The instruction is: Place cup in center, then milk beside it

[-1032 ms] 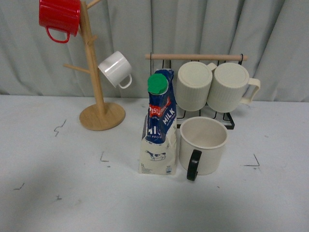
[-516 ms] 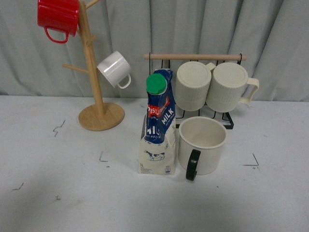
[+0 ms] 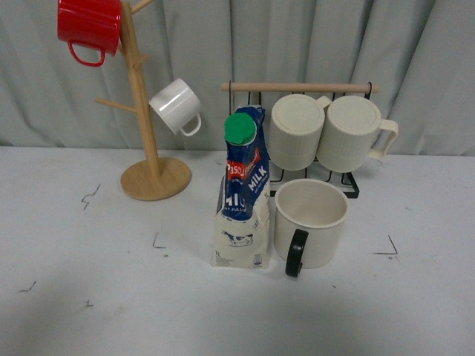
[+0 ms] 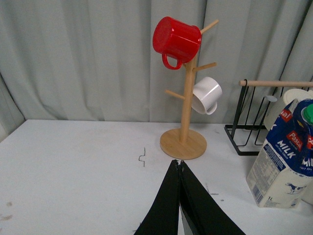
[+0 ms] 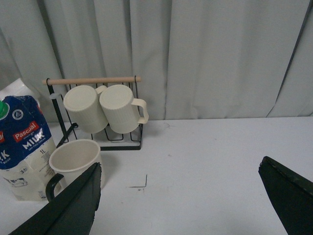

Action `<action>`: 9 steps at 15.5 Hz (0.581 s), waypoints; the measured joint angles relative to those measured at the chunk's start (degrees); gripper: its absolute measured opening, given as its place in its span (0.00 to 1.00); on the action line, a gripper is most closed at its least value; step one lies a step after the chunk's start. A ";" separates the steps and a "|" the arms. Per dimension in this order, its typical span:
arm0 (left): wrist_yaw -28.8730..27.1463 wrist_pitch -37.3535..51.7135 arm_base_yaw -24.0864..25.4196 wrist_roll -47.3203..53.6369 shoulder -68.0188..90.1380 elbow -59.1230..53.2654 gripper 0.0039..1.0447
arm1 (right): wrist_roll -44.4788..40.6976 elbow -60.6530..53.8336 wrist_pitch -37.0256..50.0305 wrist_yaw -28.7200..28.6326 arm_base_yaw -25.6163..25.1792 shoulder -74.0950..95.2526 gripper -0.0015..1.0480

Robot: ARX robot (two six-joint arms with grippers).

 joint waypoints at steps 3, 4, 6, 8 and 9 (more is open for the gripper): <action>0.00 -11.82 0.00 0.00 -9.73 0.04 0.01 | 0.00 0.00 0.00 0.04 0.00 0.00 0.94; -0.11 -10.45 0.00 0.00 -10.56 0.39 0.01 | 0.00 0.00 -0.02 0.00 0.00 0.00 0.94; 0.00 -11.56 0.00 0.00 -10.58 0.04 0.01 | -0.02 0.00 0.00 0.00 0.00 0.00 0.94; -0.04 -11.32 0.00 0.00 -10.56 0.04 0.17 | -0.02 0.00 0.02 0.00 0.00 0.00 0.94; -0.04 -11.34 0.00 0.00 -10.56 0.04 0.29 | -0.02 0.00 0.00 0.00 0.00 0.00 0.94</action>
